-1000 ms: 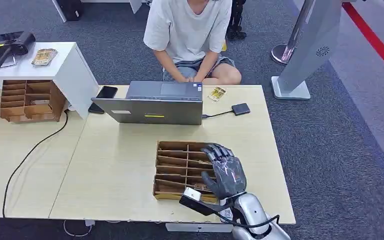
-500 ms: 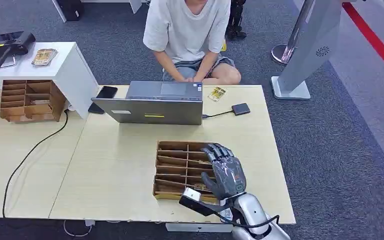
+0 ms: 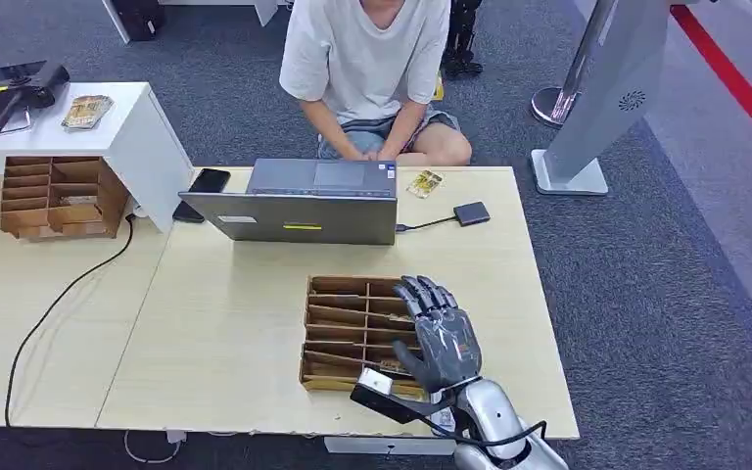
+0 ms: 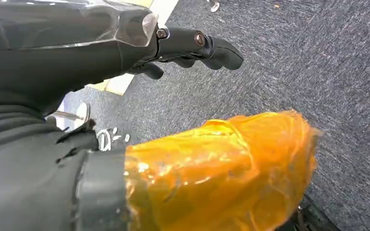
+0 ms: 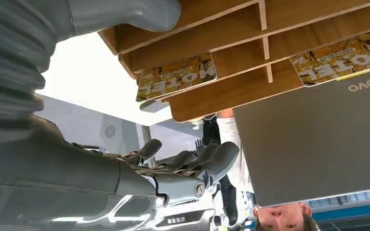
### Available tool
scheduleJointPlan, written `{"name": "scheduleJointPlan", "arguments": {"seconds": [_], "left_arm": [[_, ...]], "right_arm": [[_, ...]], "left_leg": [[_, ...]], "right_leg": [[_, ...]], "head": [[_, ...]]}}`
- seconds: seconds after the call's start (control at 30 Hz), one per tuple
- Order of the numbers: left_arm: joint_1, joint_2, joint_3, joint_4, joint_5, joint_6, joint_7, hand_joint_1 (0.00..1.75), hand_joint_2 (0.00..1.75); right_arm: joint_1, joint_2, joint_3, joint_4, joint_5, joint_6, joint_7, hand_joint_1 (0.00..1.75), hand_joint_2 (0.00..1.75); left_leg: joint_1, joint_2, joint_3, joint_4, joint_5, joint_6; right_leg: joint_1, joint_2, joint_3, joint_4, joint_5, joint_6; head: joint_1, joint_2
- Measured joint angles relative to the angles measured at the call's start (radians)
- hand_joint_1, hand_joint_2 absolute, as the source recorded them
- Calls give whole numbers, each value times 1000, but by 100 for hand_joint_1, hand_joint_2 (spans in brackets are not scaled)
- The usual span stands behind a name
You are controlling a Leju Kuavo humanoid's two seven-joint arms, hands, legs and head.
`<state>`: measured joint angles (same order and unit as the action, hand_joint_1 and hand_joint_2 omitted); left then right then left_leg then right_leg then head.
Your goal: Pass the card to the sensor for recognition and then transmit it.
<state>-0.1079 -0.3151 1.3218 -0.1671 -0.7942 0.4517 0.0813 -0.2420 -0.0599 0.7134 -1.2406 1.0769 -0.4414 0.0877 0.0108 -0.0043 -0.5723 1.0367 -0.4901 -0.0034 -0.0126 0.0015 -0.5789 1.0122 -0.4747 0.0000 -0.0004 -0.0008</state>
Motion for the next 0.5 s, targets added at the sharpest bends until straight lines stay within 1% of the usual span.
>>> {"name": "scheduleJointPlan", "arguments": {"seconds": [0.17, 0.2, 0.33, 0.43, 0.5], "left_arm": [[0, 0, 0, 0, 0, 0, 0, 0, 0], [0, 0, 0, 0, 0, 0, 0, 0, 0], [0, 0, 0, 0, 1, 0, 0, 0, 0], [0, 0, 0, 0, 1, 0, 0, 0, 0], [0, 0, 0, 0, 1, 0, 0, 0, 0]], "right_arm": [[0, 0, 0, 2, 0, 0, 0, 44, 175], [0, 0, 1, 2, 0, 0, 0, 47, 175], [-1, 0, 1, 3, 0, 2, 0, 45, 175], [-1, 0, 2, 5, -1, 5, 0, 51, 175], [-1, 0, 2, 5, -2, 6, 0, 58, 175]], "left_leg": [[0, 0, 0, 0, 0, 0], [0, 0, 0, 0, 0, 0], [0, 0, 0, 0, 0, 0], [0, 0, 0, 0, 0, 0], [0, 0, 0, 0, 0, 0]], "right_leg": [[0, 0, 0, 0, 0, 0], [0, 0, 0, 0, 0, 0], [0, 0, 0, 0, 0, 0], [0, 0, 0, 0, 0, 0], [0, 0, 0, 0, 0, 0]], "head": [[0, 0], [0, 0], [0, 0], [0, 0], [0, 0]]}}
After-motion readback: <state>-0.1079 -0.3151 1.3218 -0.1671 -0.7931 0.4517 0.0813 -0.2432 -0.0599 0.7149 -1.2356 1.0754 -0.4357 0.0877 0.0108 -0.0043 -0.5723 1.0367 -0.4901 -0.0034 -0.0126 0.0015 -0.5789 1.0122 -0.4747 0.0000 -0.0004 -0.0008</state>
